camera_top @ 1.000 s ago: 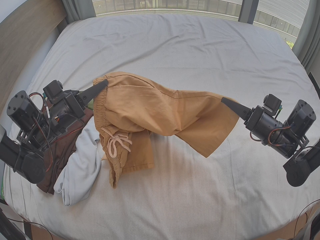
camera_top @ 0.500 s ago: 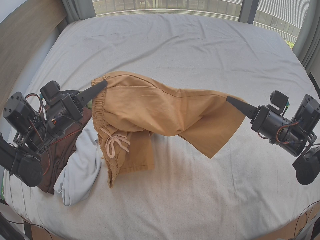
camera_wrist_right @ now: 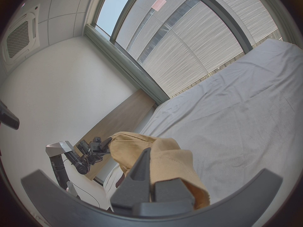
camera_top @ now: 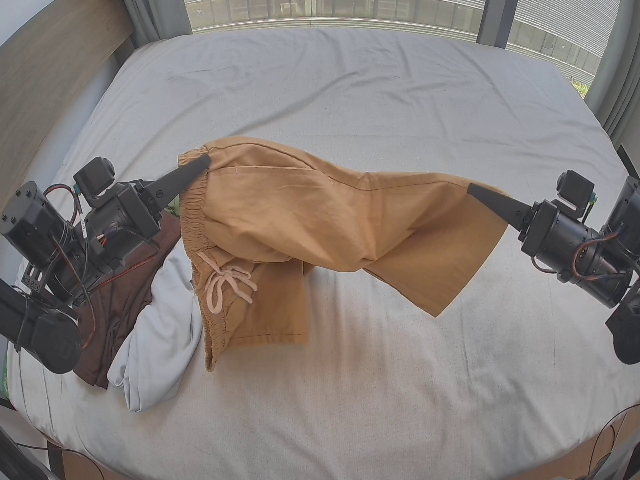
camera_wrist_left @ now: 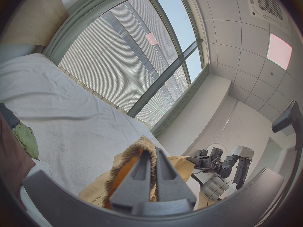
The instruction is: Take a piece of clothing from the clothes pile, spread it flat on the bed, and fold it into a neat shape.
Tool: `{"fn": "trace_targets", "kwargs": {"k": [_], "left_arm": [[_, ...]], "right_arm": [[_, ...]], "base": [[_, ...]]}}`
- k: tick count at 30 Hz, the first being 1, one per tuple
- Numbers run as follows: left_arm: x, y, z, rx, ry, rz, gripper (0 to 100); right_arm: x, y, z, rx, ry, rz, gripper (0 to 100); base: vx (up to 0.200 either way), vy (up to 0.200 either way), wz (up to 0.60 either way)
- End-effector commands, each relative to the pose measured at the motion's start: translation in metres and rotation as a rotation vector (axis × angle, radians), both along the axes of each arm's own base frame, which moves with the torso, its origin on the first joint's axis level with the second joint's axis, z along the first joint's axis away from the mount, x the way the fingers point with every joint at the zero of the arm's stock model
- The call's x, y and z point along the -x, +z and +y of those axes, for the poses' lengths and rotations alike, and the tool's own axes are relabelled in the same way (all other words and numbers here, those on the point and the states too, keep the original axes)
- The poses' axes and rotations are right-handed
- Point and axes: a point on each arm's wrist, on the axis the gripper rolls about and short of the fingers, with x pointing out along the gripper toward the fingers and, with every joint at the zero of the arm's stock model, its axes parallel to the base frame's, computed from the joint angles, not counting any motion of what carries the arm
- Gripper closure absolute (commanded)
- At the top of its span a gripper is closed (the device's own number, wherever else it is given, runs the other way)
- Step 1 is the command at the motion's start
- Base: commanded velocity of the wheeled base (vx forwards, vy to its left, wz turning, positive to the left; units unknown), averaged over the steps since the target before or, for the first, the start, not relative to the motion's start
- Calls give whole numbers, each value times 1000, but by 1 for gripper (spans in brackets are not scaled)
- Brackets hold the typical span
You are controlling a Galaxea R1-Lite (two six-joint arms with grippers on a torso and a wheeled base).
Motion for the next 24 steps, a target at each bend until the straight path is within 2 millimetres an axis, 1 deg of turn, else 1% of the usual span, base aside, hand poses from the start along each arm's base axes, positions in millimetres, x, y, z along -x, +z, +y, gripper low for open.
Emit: {"fn": "trace_targets", "kwargs": {"k": [1,5,9,14,24], "left_arm": [[2,3,1,3,0,-10,100],[2,3,1,3,1,-8,100],[0,1,3,1,9,-1,100],[-4,-2,9,-1,33,9,100],[-5,-3,10,0,38,11,100]], "right_arm": [[14,19,-5,7,-10,-56,100],[12,16,-4,57,-82,-68,100],[10,14,-5,76,-102,-71,100],[8,13,-10,85,-124,-54,100],[2,11,-24,91,-184,-44,100]], "base": [[0,0,0],[0,0,0],[0,0,0],[0,0,0],[0,0,0]]}}
